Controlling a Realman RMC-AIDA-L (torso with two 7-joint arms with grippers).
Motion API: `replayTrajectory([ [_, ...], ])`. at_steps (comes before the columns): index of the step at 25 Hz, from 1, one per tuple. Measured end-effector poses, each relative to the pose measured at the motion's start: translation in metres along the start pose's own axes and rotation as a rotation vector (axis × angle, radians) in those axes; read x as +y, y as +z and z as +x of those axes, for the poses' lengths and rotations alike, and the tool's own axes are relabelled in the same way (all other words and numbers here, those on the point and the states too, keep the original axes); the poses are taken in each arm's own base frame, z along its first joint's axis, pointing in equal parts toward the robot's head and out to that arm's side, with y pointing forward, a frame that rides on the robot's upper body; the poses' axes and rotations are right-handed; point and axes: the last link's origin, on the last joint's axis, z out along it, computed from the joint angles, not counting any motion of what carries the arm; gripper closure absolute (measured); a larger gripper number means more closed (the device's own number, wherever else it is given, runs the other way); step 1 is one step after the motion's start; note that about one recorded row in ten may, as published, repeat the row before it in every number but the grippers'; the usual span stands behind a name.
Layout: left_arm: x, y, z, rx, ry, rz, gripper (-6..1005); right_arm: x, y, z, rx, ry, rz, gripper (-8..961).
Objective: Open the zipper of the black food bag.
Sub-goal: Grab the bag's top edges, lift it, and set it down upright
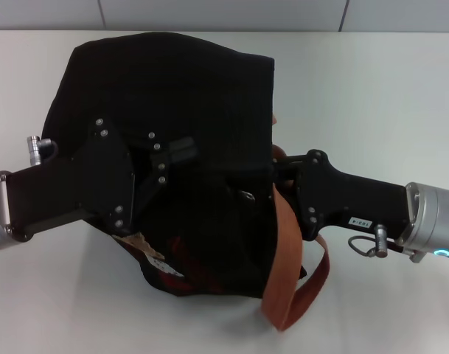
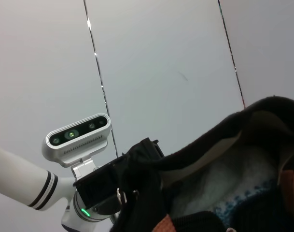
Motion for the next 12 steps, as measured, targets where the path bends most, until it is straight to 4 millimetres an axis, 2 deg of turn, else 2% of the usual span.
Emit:
replayTrajectory([
  [12, -0.002, 0.001, -0.001, -0.009, 0.001, 0.009, 985, -0.011, 0.001, 0.001, 0.042, 0.044, 0.040, 819],
])
